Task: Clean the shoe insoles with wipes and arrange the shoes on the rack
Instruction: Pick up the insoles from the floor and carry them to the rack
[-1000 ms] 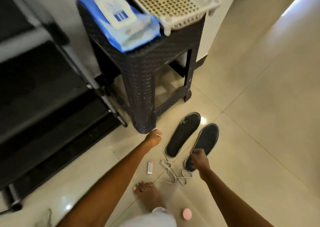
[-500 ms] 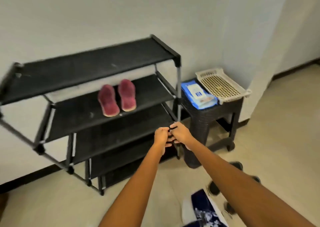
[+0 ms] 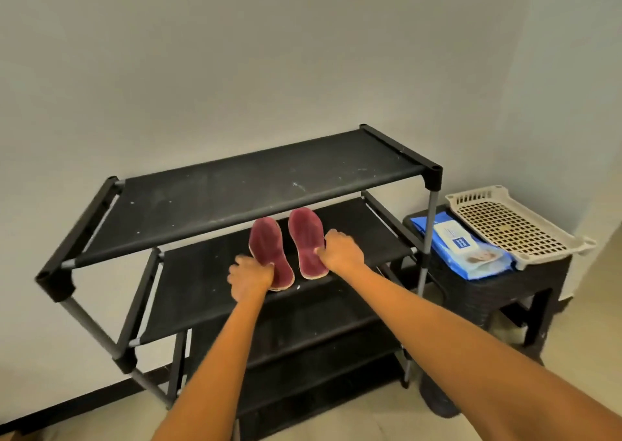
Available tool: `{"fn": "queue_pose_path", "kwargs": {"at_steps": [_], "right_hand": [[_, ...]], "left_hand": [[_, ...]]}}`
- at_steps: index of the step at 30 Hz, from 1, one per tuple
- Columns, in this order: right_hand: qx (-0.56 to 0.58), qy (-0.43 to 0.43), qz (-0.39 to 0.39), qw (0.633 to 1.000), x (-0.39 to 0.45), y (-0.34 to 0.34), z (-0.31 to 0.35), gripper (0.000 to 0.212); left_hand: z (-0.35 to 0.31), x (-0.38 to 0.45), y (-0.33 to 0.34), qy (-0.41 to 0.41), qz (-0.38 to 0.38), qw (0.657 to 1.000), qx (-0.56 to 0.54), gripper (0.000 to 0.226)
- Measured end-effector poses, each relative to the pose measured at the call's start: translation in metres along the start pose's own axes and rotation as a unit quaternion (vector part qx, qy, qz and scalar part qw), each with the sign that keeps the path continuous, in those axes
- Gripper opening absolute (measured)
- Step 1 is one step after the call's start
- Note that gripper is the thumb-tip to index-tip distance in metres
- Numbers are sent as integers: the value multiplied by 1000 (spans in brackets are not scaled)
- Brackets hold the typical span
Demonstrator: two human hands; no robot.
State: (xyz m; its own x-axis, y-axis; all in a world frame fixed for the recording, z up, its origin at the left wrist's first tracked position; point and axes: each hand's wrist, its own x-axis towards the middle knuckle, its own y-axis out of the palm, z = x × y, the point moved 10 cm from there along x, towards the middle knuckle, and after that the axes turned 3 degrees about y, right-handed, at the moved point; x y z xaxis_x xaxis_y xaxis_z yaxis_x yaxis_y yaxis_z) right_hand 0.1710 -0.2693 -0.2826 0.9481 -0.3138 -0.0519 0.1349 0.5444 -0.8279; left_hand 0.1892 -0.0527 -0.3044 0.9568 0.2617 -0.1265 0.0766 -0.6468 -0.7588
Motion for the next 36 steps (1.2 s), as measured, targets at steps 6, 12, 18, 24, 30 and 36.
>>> {"fn": "queue_pose_path", "kwargs": {"at_steps": [6,12,18,24,30,36], "right_hand": [[-30,76,35,996,23,24,-14,60],[112,125,68,983,16,20,-21,29],[334,196,78,919,-38,1,-45,14],[374,247,154,880,-152,-20,-108,37],[359,291,132,877,-246,-66,-203,33],[376,358,101,848,-313,-88,-310,30]], "left_hand": [[7,32,24,-7,53,997,48,58],[9,40,33,-17,87,989,-122,29],[-4,-14,12,-24,55,953,-297,31],[-15,-121,15,27,110,948,-296,25],[-30,-244,88,51,264,936,-229,29],[-70,-346,183,68,390,899,-186,36]]}}
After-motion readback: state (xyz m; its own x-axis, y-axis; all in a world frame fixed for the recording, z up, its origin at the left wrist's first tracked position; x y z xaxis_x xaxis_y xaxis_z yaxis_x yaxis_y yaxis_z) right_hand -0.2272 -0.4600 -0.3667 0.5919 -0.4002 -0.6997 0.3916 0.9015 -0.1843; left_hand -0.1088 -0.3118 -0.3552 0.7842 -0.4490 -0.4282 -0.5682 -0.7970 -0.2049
